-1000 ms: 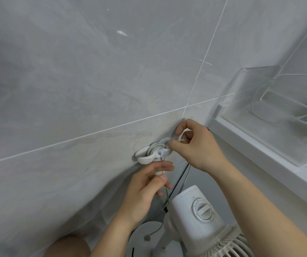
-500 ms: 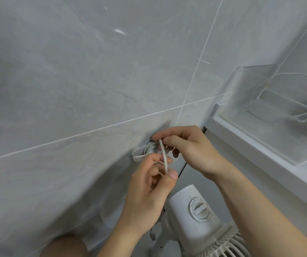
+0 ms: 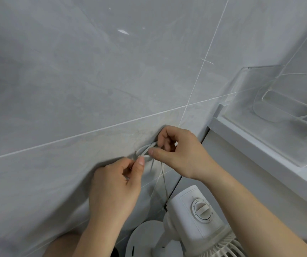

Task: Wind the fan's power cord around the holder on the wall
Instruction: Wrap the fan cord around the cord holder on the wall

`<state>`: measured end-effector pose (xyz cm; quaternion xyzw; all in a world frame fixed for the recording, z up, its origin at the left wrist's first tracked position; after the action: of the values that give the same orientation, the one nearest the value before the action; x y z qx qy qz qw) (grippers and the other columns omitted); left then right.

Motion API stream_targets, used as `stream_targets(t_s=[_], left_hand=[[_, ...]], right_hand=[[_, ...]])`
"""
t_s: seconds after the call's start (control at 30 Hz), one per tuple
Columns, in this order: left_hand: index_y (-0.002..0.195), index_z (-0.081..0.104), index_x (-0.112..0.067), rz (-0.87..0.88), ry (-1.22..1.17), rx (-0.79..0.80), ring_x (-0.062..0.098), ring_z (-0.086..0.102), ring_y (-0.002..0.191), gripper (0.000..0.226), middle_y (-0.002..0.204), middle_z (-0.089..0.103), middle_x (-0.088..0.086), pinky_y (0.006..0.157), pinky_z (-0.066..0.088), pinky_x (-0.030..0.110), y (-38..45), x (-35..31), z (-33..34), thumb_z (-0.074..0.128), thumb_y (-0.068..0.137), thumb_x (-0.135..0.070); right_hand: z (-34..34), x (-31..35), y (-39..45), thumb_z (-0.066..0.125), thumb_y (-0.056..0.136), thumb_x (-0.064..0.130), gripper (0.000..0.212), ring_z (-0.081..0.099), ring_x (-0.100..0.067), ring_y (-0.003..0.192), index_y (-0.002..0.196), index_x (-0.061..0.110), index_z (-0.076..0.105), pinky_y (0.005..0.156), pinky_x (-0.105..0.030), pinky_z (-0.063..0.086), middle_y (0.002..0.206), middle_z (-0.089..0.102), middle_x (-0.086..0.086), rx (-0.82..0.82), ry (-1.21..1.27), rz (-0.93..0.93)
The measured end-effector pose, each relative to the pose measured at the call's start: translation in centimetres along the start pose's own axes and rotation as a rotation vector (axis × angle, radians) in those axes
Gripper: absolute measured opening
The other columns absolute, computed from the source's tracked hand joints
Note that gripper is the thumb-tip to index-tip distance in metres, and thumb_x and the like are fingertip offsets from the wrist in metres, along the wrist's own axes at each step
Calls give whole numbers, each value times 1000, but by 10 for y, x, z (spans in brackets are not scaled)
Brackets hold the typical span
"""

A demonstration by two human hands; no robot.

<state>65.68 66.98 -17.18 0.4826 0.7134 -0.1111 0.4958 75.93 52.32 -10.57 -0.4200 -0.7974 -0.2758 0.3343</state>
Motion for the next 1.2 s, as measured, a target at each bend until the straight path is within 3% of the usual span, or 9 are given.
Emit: stream_targets(t_s=[0.2,0.33,0.5,0.73,0.87,0.93,1.03,1.1,1.2], left_hand=[[67,60,-18,25,40,-25,22,65,52,55,53,67,-3,54,53,45,0,3,3,39,94,-62],[70,61,-19,28,44,-28,23,66,53,53,55,68,-3,54,53,45,-1,4,5,37,95,-59],[74,69,-22,45,48,-10,16,67,51,45,62,73,-13,55,55,41,-2,8,11,43,101,-48],[89,77,-26,-16,-32,69,8,71,56,32,74,77,-17,61,60,42,-1,13,31,50,102,-37],[96,72,-33,-39,112,119,21,74,73,53,76,77,-12,64,58,43,-7,10,37,26,94,-59],[102,71,-35,-24,161,126,25,74,81,60,83,79,-12,67,58,45,-11,8,43,18,91,-61],[104,74,-34,-15,116,83,25,75,85,48,87,80,-17,68,58,42,-11,5,50,28,100,-47],[104,76,-31,-17,67,49,22,76,85,42,87,80,-18,67,55,37,-8,7,54,35,102,-43],[102,78,-29,-19,-7,34,17,77,79,29,85,81,-17,67,54,34,-5,10,61,49,105,-33]], right_hand=[[7,6,-3,85,78,29,35,38,-7,54,69,21,53,53,-17,35,61,44,9,-63,-82,33],[5,7,-2,87,75,27,36,36,-7,54,69,21,52,52,-18,33,61,43,10,-34,-103,12],[0,4,-3,89,73,28,35,33,-9,55,74,16,56,57,-26,34,65,41,7,27,-70,-6],[-1,-2,-1,90,76,28,44,33,-7,54,65,26,47,56,-25,32,65,40,9,37,-40,-20],[-2,-2,-1,89,79,29,44,36,-9,56,62,25,48,57,-26,34,62,41,6,51,6,13],[-5,1,-1,82,88,31,39,43,-12,60,62,20,54,60,-28,38,61,47,-9,45,64,20],[-11,2,-3,71,98,27,37,55,-14,67,70,4,62,68,-31,46,73,64,-24,20,188,53],[-14,1,-4,68,100,26,41,52,-17,65,74,-5,60,64,-28,43,71,59,-29,13,210,65],[-20,0,-5,66,99,22,41,41,-10,49,69,-5,63,51,-17,35,56,57,-12,-5,148,102]])
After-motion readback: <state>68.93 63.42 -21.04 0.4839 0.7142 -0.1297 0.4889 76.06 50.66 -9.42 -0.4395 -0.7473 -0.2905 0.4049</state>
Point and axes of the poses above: each hand's wrist, its own y-axis towards the middle knuckle, its own z-axis out of the palm, x = y × z, the point moved 2 cm from there along y, towards the middle knuckle
